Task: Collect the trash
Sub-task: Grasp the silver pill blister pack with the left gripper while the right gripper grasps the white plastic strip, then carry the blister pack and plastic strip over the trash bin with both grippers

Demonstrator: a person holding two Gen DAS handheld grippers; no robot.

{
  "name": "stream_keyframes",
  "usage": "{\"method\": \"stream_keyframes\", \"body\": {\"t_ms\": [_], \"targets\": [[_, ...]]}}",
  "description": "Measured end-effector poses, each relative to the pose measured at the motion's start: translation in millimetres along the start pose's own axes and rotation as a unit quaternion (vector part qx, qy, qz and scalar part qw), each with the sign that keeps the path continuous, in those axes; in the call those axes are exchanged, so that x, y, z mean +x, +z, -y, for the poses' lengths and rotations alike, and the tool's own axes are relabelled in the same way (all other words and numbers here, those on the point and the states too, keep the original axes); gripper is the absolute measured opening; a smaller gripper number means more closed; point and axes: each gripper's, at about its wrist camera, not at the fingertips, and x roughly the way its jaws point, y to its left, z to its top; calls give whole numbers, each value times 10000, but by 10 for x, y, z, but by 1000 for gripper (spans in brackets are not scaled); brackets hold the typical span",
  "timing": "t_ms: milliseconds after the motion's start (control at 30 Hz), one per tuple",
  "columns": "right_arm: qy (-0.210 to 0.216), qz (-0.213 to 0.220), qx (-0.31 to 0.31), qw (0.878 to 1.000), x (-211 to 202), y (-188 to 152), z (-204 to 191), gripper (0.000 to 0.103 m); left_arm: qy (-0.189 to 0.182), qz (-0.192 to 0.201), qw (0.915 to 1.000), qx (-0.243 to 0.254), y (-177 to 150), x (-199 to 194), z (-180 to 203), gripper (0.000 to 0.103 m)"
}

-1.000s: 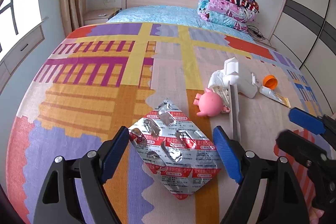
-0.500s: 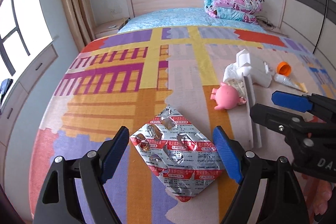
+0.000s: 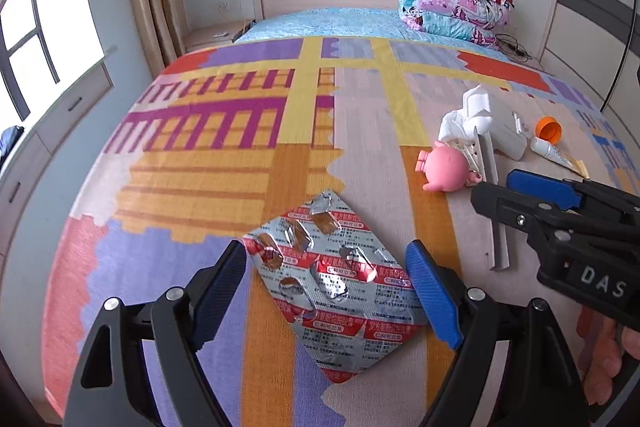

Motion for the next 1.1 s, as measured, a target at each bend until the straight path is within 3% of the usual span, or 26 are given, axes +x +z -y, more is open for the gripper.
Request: {"method": "stream_keyframes", "body": {"t_ms": [167, 267, 667, 1100], "targets": [[-160, 30, 16, 9999, -8, -24, 28, 26, -234, 76, 9997, -59, -32, -59, -24, 62], [-148, 8, 73, 9999, -12, -38, 59, 12, -352, 89, 9993, -49, -58, -91, -28, 60], [-152, 177, 133, 9996, -238, -97, 39, 12, -574, 366, 9976, 106, -114, -387, 12, 59], [-112, 539, 69, 9985, -818, -274, -81, 12, -815, 758, 9934, 261, -222, -955, 120, 59]]}}
